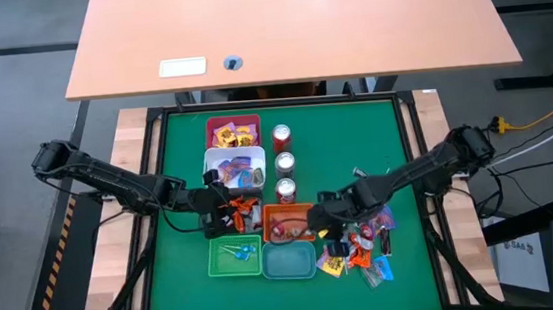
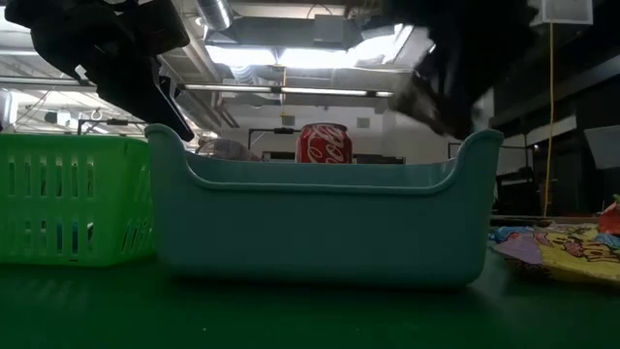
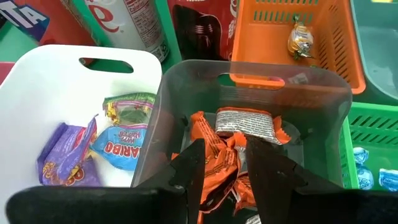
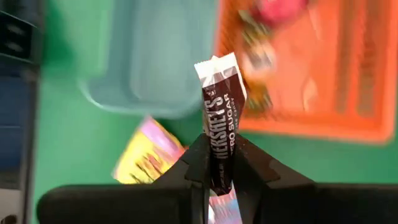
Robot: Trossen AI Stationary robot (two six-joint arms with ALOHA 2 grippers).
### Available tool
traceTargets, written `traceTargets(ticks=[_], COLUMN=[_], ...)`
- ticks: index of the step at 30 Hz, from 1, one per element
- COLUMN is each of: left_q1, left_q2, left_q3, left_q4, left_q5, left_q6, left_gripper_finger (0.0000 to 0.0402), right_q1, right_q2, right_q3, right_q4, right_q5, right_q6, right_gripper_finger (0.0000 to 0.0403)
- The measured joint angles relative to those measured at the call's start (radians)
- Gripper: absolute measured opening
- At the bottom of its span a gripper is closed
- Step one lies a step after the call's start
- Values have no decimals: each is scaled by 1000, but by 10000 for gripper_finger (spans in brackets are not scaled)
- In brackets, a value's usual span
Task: Sort candy
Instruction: Put the brown candy into the teal green bin
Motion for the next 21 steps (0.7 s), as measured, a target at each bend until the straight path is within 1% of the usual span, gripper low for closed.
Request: traceTargets(ticks=[5,10,17,21], left_q1=[0,0,0,0], left_q2=[0,0,0,0], left_q3=[0,0,0,0], left_q4=[0,0,0,-1], left_q5=[0,0,0,0], left_q6=[5,7,7,7], left_gripper_finger=[107,107,107,107], right_q1=[32,51,53,53], right_q2=[0,0,0,0], right_q3=[0,0,0,0], right_q4=[167,287,322,341], right_q5=[-10,-29,-36,-64], right_q6=[-57,-63,-57,-55], right_gripper_finger=[48,48,49,49])
